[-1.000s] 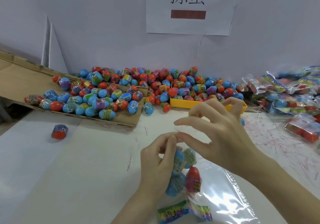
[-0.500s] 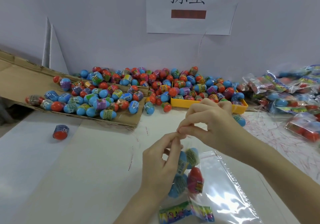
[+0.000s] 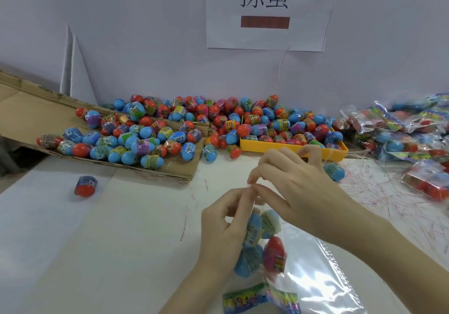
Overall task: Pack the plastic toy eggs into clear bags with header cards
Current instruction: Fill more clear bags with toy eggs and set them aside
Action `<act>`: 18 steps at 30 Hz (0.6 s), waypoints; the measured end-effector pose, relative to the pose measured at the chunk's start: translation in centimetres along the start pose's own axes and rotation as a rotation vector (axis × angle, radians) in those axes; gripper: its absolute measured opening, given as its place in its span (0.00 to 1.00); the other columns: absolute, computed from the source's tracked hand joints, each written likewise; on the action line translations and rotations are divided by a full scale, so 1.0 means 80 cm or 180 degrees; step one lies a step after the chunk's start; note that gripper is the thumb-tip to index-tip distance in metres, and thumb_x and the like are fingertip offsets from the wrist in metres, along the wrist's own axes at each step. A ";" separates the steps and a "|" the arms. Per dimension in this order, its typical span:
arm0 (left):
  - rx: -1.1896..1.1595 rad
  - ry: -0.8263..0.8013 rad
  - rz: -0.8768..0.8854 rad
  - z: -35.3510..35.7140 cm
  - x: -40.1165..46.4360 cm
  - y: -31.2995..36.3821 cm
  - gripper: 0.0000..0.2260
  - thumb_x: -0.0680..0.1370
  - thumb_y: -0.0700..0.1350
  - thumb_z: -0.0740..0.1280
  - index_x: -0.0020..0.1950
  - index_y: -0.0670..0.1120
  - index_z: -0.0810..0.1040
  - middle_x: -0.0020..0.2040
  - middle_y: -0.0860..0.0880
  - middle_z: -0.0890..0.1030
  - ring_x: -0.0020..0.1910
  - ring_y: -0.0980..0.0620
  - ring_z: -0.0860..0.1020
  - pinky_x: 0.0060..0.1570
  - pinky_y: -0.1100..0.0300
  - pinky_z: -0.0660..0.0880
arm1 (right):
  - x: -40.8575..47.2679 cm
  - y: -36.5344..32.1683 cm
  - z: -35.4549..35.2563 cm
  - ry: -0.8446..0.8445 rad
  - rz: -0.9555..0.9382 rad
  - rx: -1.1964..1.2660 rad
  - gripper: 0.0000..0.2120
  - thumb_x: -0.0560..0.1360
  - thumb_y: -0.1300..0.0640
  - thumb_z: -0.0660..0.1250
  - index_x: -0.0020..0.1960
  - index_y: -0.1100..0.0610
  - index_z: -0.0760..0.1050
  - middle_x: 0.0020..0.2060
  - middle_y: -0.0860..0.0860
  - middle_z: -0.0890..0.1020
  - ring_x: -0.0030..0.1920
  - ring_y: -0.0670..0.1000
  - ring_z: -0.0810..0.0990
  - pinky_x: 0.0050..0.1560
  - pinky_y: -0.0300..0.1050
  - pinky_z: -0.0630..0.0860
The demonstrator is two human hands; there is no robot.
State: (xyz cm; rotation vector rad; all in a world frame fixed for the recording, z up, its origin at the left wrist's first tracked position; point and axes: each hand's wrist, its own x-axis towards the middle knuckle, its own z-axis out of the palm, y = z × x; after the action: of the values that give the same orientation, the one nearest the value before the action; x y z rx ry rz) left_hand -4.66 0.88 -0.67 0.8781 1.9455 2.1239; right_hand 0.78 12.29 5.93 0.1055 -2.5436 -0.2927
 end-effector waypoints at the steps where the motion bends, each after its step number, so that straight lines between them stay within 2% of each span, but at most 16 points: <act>1: -0.0102 -0.0029 -0.0073 0.000 0.001 0.000 0.12 0.71 0.60 0.61 0.38 0.56 0.80 0.37 0.56 0.83 0.40 0.54 0.82 0.37 0.60 0.81 | -0.001 0.000 0.000 -0.0002 0.0083 0.0030 0.09 0.70 0.50 0.62 0.40 0.50 0.80 0.36 0.47 0.79 0.37 0.49 0.79 0.39 0.53 0.73; 6: -0.0443 -0.0035 -0.0227 0.000 0.002 0.003 0.09 0.69 0.53 0.61 0.42 0.55 0.80 0.37 0.54 0.84 0.39 0.55 0.83 0.35 0.68 0.77 | -0.004 0.003 0.000 0.0018 0.0254 0.0259 0.09 0.68 0.50 0.65 0.42 0.50 0.83 0.37 0.46 0.81 0.40 0.51 0.80 0.38 0.55 0.70; 12: -0.0522 -0.0048 -0.0295 0.002 0.002 0.003 0.07 0.76 0.43 0.62 0.43 0.50 0.79 0.35 0.54 0.84 0.38 0.58 0.82 0.33 0.70 0.75 | -0.009 0.003 0.003 0.0450 0.0213 0.0075 0.09 0.68 0.49 0.67 0.44 0.50 0.83 0.39 0.48 0.82 0.42 0.53 0.80 0.46 0.51 0.63; 16: -0.0548 -0.0049 -0.0335 0.001 0.003 0.003 0.07 0.76 0.45 0.61 0.42 0.48 0.79 0.35 0.53 0.84 0.38 0.56 0.83 0.33 0.70 0.76 | -0.012 0.001 0.006 0.0875 -0.0021 -0.0184 0.04 0.68 0.51 0.70 0.40 0.50 0.82 0.37 0.48 0.81 0.42 0.51 0.76 0.46 0.50 0.60; 18: -0.0480 -0.0024 -0.0303 0.001 0.002 0.002 0.08 0.77 0.42 0.61 0.43 0.49 0.78 0.35 0.54 0.84 0.38 0.57 0.83 0.34 0.70 0.76 | -0.012 -0.001 0.008 0.0916 -0.0028 -0.0206 0.06 0.71 0.52 0.68 0.37 0.50 0.82 0.36 0.47 0.80 0.41 0.51 0.75 0.46 0.50 0.60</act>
State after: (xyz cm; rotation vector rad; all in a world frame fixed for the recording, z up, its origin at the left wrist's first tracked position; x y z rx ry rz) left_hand -4.71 0.99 -0.45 0.7495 1.7584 2.1749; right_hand 1.27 12.48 4.88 0.1248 -2.2472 -0.3372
